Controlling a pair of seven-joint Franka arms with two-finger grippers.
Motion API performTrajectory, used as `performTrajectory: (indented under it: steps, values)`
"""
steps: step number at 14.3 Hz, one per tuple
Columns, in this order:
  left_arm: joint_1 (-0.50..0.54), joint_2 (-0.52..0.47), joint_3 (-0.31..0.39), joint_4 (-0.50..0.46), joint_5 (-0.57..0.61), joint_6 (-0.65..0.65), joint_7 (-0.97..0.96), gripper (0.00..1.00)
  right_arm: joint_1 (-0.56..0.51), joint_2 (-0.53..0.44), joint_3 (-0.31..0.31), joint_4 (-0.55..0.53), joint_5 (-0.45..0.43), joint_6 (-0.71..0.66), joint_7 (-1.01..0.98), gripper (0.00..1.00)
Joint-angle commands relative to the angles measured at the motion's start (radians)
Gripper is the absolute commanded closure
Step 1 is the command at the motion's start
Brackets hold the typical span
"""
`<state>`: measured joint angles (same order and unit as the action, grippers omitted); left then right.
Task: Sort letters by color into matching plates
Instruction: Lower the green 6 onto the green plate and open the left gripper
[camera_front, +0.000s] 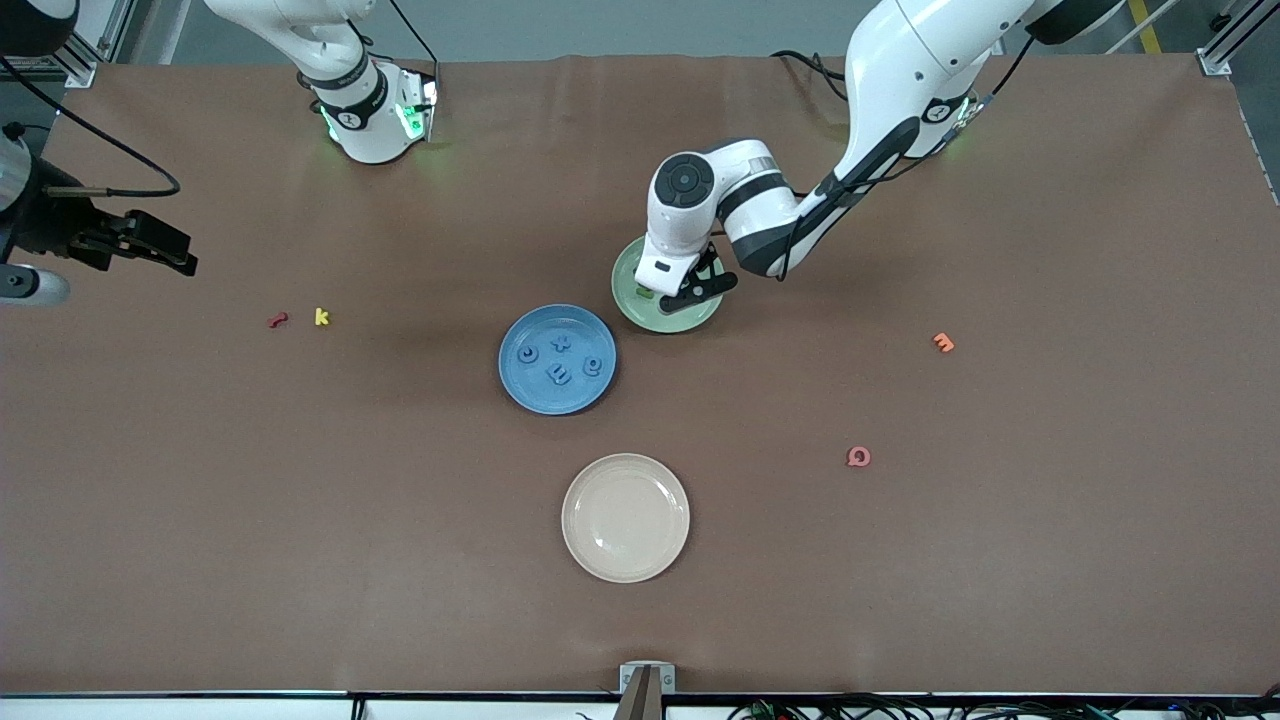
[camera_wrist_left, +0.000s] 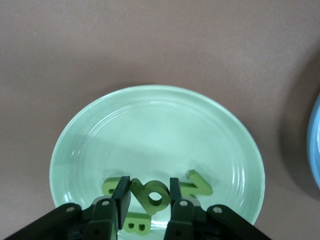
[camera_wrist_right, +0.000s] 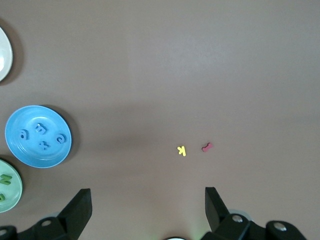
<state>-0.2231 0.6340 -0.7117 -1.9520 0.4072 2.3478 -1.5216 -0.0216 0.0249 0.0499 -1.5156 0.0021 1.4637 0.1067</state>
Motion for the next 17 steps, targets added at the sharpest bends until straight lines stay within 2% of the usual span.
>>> performTrajectory:
  steps: [1, 4, 6, 7, 9, 10, 13, 17]
  values:
    - [-0.045, 0.015, 0.035, 0.044, -0.001, -0.019, -0.003, 0.73, -0.006, 0.0, -0.002, 0.024, 0.018, -0.017, -0.004, 0.0]
    - [-0.048, 0.015, 0.049, 0.053, 0.005, -0.018, -0.003, 0.72, -0.004, 0.01, -0.002, 0.061, 0.009, -0.02, 0.002, 0.0]
    - [-0.047, 0.013, 0.049, 0.056, 0.005, -0.018, -0.003, 0.67, -0.006, 0.01, -0.002, 0.064, 0.009, -0.02, -0.005, 0.0]
    - [-0.047, 0.013, 0.049, 0.056, 0.007, -0.018, -0.002, 0.58, -0.011, 0.01, -0.005, 0.069, 0.022, -0.025, 0.001, 0.0]
    - [-0.045, 0.012, 0.049, 0.056, 0.007, -0.018, 0.0, 0.15, -0.018, 0.004, -0.001, 0.058, 0.021, -0.075, 0.007, 0.0]
    - [-0.045, 0.009, 0.049, 0.056, 0.007, -0.019, 0.001, 0.06, -0.02, 0.003, -0.001, 0.055, 0.022, -0.08, 0.005, 0.0]
    - [-0.03, 0.003, 0.049, 0.054, 0.007, -0.019, 0.007, 0.04, -0.021, -0.008, -0.002, 0.051, 0.024, -0.121, 0.007, 0.0]
    - [0.04, -0.083, 0.046, 0.051, 0.002, -0.085, 0.104, 0.03, -0.031, -0.017, -0.001, 0.045, 0.026, -0.122, 0.007, 0.0]
